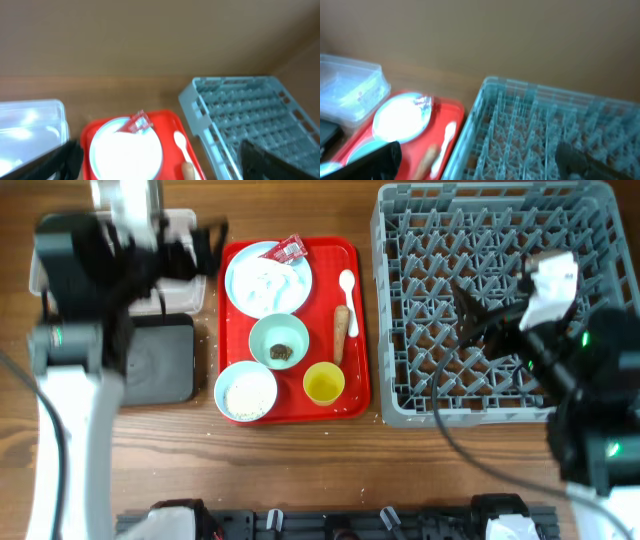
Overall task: Sort waste into correct bins and load items into the dishwasher rack
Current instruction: 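Move the left gripper to the red wrapper on the white plate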
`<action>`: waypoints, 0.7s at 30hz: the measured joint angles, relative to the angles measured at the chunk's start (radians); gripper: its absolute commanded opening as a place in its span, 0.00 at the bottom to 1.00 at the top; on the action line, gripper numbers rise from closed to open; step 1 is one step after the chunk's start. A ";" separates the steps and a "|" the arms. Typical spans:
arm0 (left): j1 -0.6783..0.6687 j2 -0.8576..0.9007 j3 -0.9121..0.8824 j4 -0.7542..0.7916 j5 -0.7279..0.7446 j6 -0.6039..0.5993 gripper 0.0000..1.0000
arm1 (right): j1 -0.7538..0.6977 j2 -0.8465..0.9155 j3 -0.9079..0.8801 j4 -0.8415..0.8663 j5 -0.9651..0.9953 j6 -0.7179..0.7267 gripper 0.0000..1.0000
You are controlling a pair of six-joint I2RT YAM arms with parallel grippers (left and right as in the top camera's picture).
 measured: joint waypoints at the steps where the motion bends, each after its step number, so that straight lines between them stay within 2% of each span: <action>1: -0.004 0.084 0.111 -0.069 0.000 -0.001 1.00 | 0.000 0.056 0.061 -0.052 -0.012 -0.024 1.00; 3: -0.023 0.264 0.332 -0.207 -0.004 -0.002 1.00 | 0.000 0.143 0.128 -0.117 -0.024 -0.066 1.00; 7: -0.072 0.537 0.610 -0.401 -0.067 -0.002 1.00 | 0.000 0.233 0.144 -0.155 -0.071 -0.096 1.00; 10: -0.114 0.666 0.641 -0.408 -0.100 -0.003 1.00 | 0.000 0.291 0.144 -0.175 -0.123 -0.101 1.00; 14: -0.148 0.777 0.641 -0.409 -0.109 -0.002 1.00 | 0.000 0.338 0.144 -0.185 -0.149 -0.020 1.00; 17: -0.166 0.828 0.641 -0.403 -0.113 0.010 0.91 | 0.000 0.371 0.144 -0.202 -0.156 0.027 1.00; 21: -0.187 0.887 0.643 -0.338 -0.129 0.116 0.93 | 0.000 0.380 0.144 -0.210 -0.156 0.043 1.00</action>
